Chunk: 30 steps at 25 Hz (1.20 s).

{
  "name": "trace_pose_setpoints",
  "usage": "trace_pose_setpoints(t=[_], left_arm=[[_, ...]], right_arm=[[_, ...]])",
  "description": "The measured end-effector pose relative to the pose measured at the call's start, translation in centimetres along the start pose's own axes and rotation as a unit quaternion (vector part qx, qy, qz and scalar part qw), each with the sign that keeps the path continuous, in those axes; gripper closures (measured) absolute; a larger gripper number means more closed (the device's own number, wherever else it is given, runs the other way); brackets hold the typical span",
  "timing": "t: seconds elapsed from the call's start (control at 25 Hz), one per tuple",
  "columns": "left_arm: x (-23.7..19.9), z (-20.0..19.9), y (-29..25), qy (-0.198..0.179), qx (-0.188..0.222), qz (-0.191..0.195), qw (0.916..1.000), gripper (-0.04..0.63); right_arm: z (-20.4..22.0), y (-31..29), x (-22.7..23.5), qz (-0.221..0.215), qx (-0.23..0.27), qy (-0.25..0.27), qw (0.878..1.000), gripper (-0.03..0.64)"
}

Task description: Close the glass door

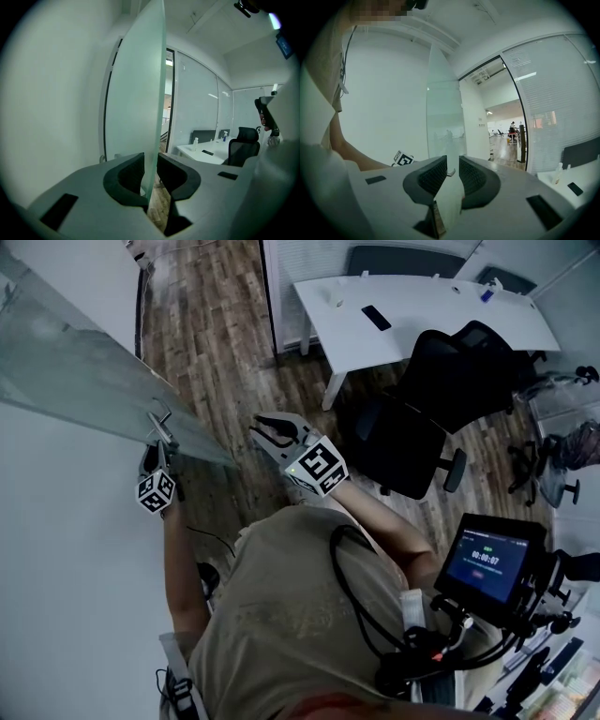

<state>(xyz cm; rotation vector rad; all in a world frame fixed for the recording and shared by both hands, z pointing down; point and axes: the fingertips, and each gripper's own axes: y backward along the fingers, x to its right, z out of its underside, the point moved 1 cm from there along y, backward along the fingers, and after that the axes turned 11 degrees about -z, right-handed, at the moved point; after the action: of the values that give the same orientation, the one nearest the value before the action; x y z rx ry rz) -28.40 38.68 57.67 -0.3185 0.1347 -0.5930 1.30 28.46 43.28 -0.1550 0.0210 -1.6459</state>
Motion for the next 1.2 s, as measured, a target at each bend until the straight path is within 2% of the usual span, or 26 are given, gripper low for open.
trace_pose_setpoints(t=[0.24, 0.44, 0.68, 0.84, 1.2], left_arm=[[4.2, -0.4, -2.2, -0.023, -0.001, 0.035, 0.9991, 0.509], [8.3, -0.5, -7.4, -0.035, -0.01, 0.07, 0.9969, 0.506], [12.1, -1.0, -9.4, -0.053, -0.016, 0.117, 0.9916, 0.499], [14.4, -1.9, -10.5, -0.072, -0.014, 0.151, 0.9858, 0.497], [20.1, -3.9, -12.9, -0.131, -0.016, 0.227, 0.9649, 0.499]], right_arm=[[0.5, 2.3, 2.2, 0.016, 0.003, -0.004, 1.0, 0.545], [1.8, 2.8, 6.6, 0.036, 0.0, -0.012, 0.999, 0.545], [2.1, 3.2, 8.0, 0.057, 0.004, -0.025, 0.998, 0.545], [1.5, 2.6, 8.8, 0.07, 0.008, -0.028, 0.997, 0.545], [-0.6, 1.7, 11.9, 0.116, 0.017, -0.038, 0.992, 0.545]])
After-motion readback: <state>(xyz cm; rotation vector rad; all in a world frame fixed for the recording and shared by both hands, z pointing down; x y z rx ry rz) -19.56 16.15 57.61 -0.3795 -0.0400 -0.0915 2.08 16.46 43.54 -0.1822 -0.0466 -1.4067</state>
